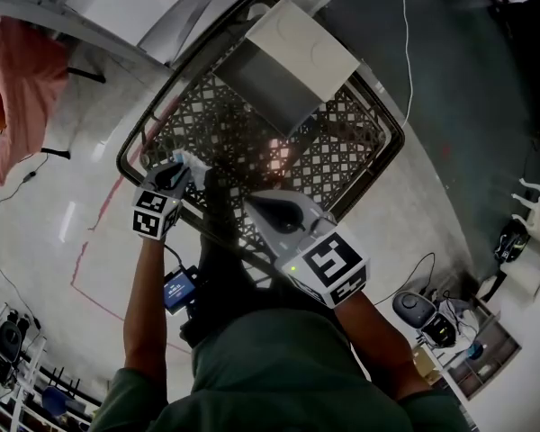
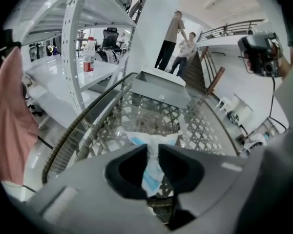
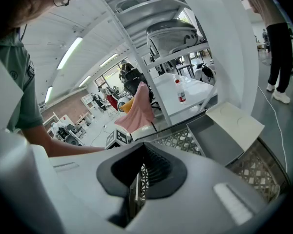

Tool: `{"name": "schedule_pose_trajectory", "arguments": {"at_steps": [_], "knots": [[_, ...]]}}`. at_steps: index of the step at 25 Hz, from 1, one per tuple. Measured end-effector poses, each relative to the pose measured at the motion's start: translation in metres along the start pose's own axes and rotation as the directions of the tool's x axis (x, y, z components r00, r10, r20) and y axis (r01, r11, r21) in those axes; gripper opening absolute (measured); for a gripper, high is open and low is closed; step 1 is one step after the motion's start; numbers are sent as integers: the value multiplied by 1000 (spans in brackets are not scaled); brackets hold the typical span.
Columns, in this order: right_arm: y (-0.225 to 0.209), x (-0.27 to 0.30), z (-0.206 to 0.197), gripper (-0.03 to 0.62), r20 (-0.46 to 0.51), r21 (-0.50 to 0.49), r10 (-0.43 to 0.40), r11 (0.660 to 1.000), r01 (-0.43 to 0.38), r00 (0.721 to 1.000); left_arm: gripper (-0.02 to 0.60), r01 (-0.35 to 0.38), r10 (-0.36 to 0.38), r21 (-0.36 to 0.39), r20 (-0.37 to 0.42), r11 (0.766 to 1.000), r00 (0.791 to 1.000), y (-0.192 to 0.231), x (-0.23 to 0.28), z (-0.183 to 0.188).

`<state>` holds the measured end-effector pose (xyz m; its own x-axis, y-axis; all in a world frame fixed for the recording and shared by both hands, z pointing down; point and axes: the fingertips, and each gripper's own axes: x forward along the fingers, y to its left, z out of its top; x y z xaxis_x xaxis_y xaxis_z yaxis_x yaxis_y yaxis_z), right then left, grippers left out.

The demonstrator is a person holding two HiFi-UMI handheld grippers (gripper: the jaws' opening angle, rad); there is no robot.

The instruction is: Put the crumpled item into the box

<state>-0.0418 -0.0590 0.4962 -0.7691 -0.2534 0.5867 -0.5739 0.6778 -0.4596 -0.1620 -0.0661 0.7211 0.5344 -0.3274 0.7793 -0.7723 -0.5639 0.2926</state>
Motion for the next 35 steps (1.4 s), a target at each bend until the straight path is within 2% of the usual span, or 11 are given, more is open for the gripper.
{"name": "schedule_pose_trajectory", "arguments": {"at_steps": [25,35], "knots": [[5,-44,3,8,56,2,-42,999,42,998,61,10,-15,63,77,998,997,-32,-13,57],[-7,-51,-12,8,63,93,-29,995,23,998,61,38,-44,62,108,997,993,-45,-5,82]]}}
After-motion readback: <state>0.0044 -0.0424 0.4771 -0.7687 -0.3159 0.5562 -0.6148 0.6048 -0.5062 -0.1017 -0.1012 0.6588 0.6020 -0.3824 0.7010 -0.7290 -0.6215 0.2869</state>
